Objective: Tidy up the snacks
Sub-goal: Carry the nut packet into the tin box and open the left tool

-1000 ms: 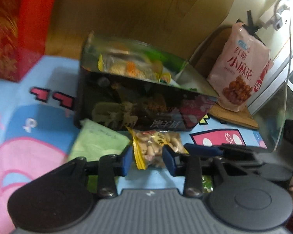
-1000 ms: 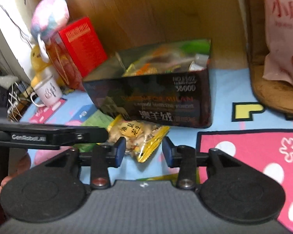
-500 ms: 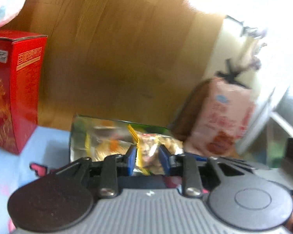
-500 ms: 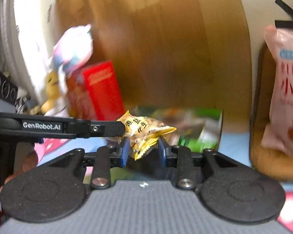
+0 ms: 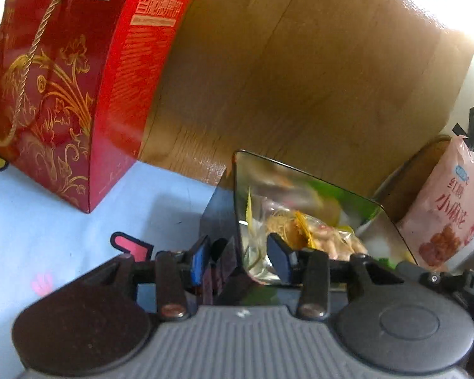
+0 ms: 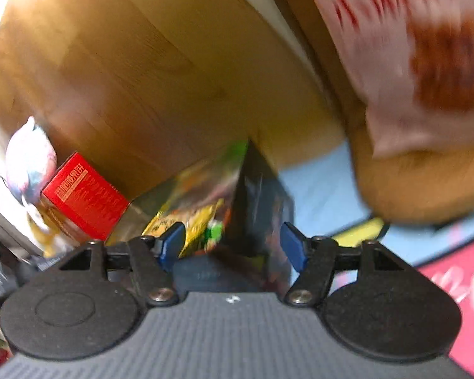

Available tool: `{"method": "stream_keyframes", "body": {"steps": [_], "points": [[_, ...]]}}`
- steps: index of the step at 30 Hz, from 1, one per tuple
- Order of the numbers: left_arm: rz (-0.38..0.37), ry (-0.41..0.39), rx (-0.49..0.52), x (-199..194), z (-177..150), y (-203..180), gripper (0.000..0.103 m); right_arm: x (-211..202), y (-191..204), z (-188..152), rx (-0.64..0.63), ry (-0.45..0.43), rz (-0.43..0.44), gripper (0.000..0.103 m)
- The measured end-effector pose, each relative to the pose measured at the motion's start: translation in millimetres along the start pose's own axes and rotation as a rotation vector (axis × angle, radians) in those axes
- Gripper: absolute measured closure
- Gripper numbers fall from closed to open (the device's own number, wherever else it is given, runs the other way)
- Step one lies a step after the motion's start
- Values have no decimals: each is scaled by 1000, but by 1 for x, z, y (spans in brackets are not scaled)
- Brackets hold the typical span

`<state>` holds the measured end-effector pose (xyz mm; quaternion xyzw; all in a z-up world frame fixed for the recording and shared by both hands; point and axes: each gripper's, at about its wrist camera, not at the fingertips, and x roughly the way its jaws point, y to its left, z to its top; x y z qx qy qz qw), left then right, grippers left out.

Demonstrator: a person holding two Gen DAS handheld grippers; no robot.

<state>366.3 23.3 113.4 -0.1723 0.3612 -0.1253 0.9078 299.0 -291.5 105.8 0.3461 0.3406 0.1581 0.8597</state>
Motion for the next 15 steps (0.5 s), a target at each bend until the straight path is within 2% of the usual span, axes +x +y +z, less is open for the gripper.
{"method": "stream_keyframes", "body": {"steps": [4,10,15], "points": [[-4,20,18,2,0,-4,64,-15,7,-8,-7,-13,-9,28],[-29,5,48,-6,-13,-14,63,-42,28,-34,-109,-71,-57,27],[-57,22,63,-17,-16,-10,56,-58,36,-48,-174,-78,-83,25]]}}
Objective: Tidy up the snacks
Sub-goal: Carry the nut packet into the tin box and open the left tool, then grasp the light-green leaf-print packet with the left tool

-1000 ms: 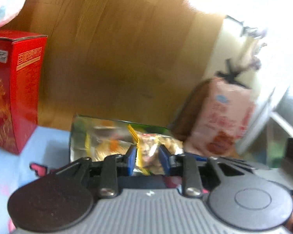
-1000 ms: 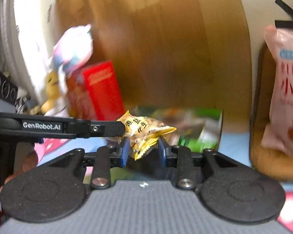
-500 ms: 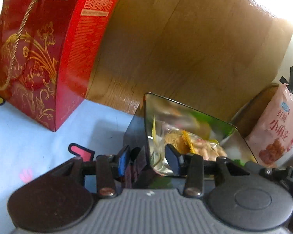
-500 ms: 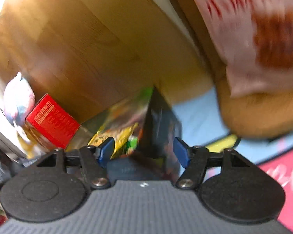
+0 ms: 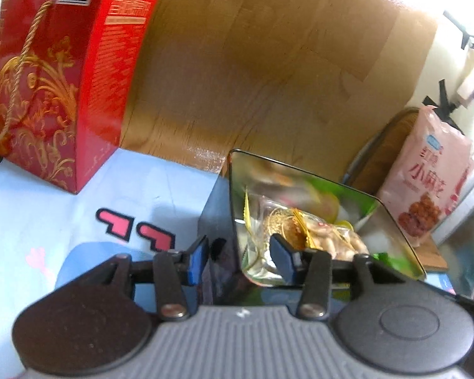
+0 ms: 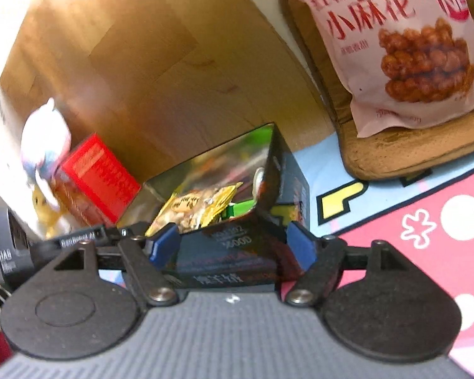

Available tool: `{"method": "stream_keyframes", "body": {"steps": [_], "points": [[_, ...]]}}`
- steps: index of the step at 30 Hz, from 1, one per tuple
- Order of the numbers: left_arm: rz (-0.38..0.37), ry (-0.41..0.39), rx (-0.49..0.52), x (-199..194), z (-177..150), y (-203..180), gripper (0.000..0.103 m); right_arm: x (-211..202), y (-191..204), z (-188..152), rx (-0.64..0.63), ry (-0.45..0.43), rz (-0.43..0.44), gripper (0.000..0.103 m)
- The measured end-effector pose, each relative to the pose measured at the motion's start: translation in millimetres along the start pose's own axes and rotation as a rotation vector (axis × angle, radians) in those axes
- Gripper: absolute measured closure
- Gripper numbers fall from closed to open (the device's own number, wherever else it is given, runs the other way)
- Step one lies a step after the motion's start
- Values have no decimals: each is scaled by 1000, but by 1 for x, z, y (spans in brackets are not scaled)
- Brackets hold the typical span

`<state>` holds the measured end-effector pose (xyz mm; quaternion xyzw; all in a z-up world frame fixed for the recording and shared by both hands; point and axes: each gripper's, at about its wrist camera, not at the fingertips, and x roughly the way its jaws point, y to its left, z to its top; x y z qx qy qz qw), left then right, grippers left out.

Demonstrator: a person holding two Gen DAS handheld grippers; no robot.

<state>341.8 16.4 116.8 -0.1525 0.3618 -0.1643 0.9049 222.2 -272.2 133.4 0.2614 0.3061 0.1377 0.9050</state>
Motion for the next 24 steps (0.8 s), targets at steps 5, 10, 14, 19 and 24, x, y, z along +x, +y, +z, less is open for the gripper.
{"method": "stream_keyframes", "body": {"steps": [5,10,14,19,24], "points": [[-55,-89,-49,-46,-16,29,43,-34,2,-24,0,-105,18,27],[-65,-119,-34,-72,-29,33,46,-7,50,-61,-186,95,138,40],[-25,-28,-27,-69,-44,43,60,23,96,-89,-402,190,150,40],[-103,85,-64,-51,-66,44,83,60,115,-101,-505,223,121,40],[-95,65,-53,-73,-71,35,85,65,125,-104,-530,237,148,63]]}}
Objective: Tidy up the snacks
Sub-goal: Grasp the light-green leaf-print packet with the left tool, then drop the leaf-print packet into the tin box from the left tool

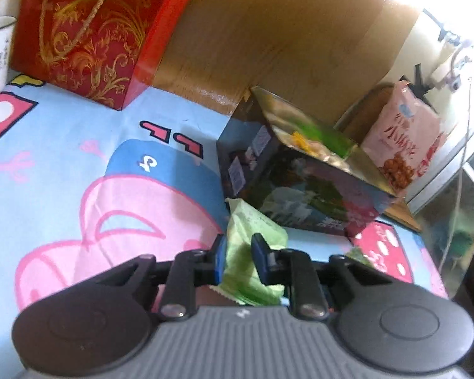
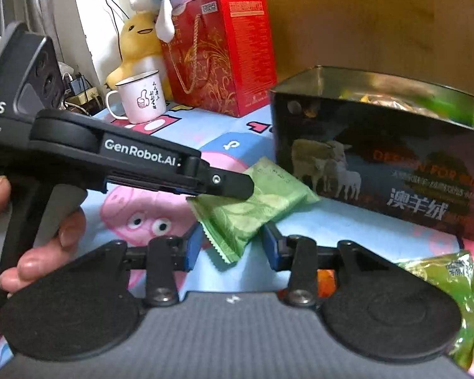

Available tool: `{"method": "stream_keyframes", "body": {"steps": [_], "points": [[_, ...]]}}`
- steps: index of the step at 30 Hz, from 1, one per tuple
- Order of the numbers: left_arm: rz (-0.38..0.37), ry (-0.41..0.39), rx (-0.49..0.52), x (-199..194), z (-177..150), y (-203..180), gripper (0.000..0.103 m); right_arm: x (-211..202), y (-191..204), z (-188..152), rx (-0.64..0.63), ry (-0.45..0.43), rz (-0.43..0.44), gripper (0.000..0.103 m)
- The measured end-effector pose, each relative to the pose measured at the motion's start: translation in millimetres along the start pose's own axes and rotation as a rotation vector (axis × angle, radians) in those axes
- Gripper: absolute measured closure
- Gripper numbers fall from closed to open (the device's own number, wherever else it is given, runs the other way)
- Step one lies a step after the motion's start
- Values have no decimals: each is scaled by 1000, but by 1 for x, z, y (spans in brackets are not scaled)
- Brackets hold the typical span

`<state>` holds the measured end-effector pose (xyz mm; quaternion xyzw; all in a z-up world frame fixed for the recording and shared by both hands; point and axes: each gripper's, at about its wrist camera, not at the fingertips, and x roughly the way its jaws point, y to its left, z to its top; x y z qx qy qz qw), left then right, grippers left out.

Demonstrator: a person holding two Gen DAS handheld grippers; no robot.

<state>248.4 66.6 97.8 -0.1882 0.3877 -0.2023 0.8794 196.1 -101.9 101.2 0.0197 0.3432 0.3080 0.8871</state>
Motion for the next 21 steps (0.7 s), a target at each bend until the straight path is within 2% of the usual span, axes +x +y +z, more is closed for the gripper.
{"method": "stream_keyframes", "body": {"steps": [5,10,12,15,21], "points": [[-26,-56,10,-30,-5,-13,85,-25,5,-8,-14,-63,38,66],[-80,-153,99,-37,27,-52,85,-54,7,10,-52,-204,-16,66],[-108,-164,123,-23,44,-68,85,-62,-4,21,-73,-259,-72,66],[-131,-140,143,11,66,-90,85,-68,-36,39,-30,-291,-126,66],[-86,-76,150,81,85,-109,85,-58,-100,57,91,-295,-230,65]]}}
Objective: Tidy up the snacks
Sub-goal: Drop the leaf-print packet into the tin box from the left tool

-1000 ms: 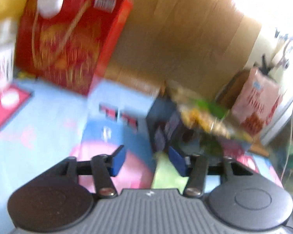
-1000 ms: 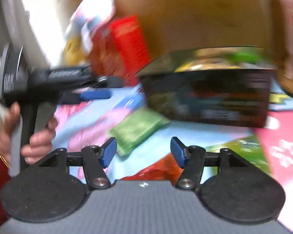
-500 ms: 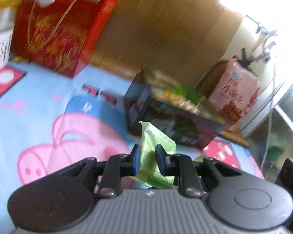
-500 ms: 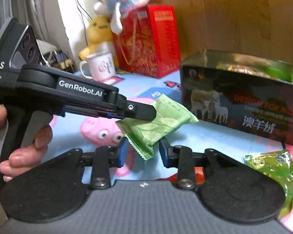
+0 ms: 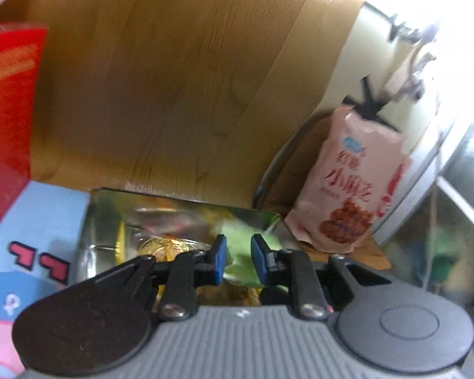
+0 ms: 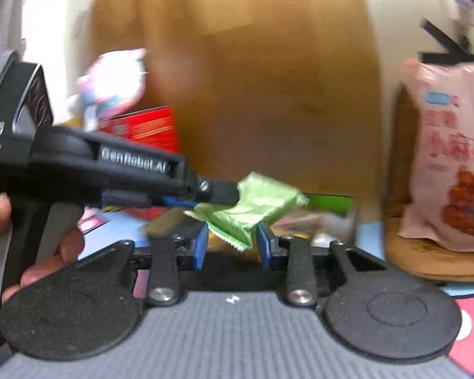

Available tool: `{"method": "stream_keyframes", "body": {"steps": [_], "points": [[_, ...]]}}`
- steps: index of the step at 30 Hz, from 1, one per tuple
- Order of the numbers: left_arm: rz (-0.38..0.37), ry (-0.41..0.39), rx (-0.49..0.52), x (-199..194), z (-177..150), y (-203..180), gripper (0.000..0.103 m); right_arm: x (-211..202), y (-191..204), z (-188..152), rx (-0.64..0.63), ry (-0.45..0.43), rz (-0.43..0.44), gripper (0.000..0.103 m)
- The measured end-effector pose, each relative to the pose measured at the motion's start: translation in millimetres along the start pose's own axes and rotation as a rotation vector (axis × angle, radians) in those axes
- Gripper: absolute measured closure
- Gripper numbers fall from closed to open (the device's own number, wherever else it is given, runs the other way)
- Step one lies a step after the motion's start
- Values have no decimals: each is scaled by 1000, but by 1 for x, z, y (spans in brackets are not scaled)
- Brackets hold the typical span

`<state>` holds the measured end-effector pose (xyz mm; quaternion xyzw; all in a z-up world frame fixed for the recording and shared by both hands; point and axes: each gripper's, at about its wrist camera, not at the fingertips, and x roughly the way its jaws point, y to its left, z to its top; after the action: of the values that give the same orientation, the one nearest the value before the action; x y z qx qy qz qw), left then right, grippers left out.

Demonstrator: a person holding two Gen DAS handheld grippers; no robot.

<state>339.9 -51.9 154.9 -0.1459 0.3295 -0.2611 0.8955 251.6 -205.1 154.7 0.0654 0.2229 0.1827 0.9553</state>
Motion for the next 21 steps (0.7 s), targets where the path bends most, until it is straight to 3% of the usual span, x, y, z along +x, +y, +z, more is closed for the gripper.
{"method": "stream_keyframes", "body": {"steps": [3,8,10,16,21], "points": [[53,3,20,6,-6,-1,83,4,-15,-1,32,1,-74,64],[37,-63,23,-42,-25,7,84,-32,-39,-18,136,-58,-86,60],[22,-61,12,-60,-39,10,84,-47,-47,-28,191,-42,-92,57],[-17,72,-5,-84,-103,21,84,-67,-51,-66,307,68,-53,57],[36,133,-61,-101,-133,38,82,-76,-29,-81,317,141,43,58]]}}
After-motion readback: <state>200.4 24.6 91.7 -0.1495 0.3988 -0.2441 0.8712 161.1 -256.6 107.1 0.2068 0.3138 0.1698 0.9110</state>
